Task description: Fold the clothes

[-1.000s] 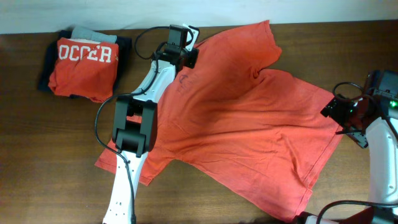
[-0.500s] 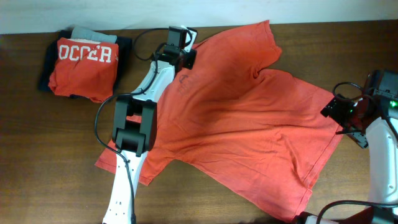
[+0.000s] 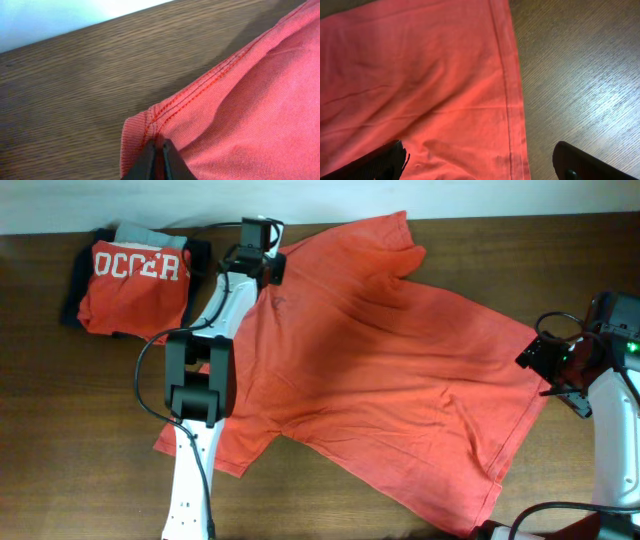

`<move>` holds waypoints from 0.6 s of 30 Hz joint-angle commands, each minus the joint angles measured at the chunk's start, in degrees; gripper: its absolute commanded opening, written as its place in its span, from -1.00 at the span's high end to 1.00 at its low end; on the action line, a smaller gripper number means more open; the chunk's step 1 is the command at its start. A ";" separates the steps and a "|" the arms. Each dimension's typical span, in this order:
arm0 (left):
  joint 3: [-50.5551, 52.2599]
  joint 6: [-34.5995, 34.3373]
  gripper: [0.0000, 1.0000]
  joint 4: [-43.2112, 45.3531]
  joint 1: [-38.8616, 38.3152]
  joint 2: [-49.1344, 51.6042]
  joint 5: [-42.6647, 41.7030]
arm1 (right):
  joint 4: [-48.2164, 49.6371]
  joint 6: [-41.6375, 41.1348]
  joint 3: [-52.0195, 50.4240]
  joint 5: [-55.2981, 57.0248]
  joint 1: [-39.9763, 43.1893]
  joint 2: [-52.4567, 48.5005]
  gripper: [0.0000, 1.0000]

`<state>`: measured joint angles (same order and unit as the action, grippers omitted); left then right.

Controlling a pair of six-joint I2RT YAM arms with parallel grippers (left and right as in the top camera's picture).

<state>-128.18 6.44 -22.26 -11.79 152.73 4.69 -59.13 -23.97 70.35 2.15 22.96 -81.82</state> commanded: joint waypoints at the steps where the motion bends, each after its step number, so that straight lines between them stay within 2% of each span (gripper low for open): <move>1: -0.24 0.31 0.73 -1.16 1.09 3.50 2.67 | 0.02 -0.26 0.96 0.96 0.26 -0.02 -0.97; 2: -0.85 0.28 0.66 -1.18 1.09 3.50 2.64 | 0.02 -0.26 0.96 0.96 0.26 -0.02 -0.98; 5: -4.44 -1.22 0.25 -2.16 0.79 3.48 2.62 | 0.02 -0.26 0.96 0.96 0.26 -0.02 -0.97; 7: -8.96 -2.36 -0.08 -4.72 0.52 3.48 2.45 | 0.02 -0.26 0.96 0.96 0.26 -0.02 -0.97; 10: -18.27 -2.82 -0.43 -11.32 0.07 3.48 -1.01 | 0.02 -0.26 0.96 0.96 0.26 -0.02 -0.97; 14: -33.35 -6.32 -0.64 -24.35 0.09 3.45 -2.23 | 0.02 -0.26 0.96 0.96 0.26 -0.02 -0.97; 16: -42.51 -7.26 -0.75 -34.18 0.63 3.43 -1.90 | 0.02 -0.26 0.96 0.96 0.26 -0.02 -0.98; 17: -46.62 -8.20 -0.74 -38.49 0.90 3.43 -1.90 | 0.02 -0.26 0.96 0.96 0.26 -0.02 -0.97; 18: -51.30 -9.57 -0.83 -43.32 1.22 3.43 -1.90 | 0.02 -0.26 0.96 0.96 0.26 -0.02 -0.97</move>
<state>-170.23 0.60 -60.58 -11.51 157.21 3.55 -59.13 -23.94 70.35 2.15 22.96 -81.82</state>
